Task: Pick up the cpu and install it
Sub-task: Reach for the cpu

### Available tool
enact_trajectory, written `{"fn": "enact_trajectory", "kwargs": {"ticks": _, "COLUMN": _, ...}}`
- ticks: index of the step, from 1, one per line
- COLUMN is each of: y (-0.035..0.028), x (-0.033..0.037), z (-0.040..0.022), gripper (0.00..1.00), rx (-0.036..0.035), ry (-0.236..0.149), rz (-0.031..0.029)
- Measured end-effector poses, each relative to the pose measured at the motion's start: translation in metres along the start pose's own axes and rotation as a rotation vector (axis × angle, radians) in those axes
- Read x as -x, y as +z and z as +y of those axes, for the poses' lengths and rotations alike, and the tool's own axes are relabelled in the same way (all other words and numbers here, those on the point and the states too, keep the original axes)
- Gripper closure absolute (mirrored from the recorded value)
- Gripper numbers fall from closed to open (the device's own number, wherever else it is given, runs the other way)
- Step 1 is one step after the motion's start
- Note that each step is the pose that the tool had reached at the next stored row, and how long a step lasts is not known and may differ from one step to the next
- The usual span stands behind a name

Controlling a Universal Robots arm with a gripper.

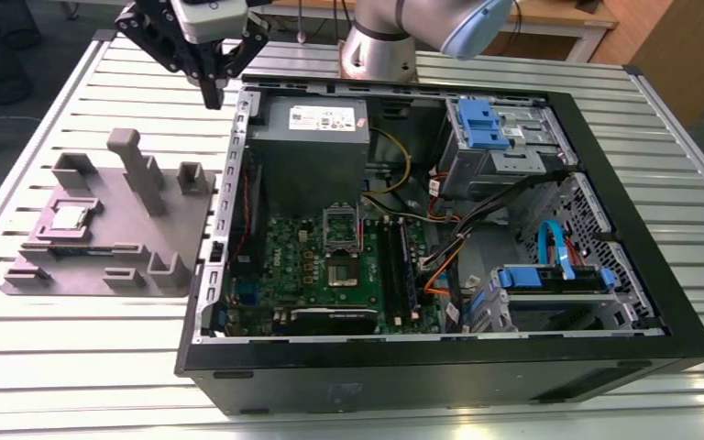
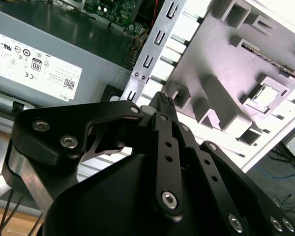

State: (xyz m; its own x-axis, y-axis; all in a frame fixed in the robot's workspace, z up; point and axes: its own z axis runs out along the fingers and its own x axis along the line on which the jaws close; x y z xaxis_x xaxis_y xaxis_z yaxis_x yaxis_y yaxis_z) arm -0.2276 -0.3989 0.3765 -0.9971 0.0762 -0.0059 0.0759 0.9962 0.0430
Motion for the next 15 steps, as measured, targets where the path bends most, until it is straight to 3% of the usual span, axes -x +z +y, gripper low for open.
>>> {"fn": "enact_trajectory", "kwargs": {"ticks": 15, "y": 0.0017, "x": -0.0042, "z": -0.0004, "gripper": 0.89, "rx": -0.0001, "ry": 0.000, "rz": 0.0019}}
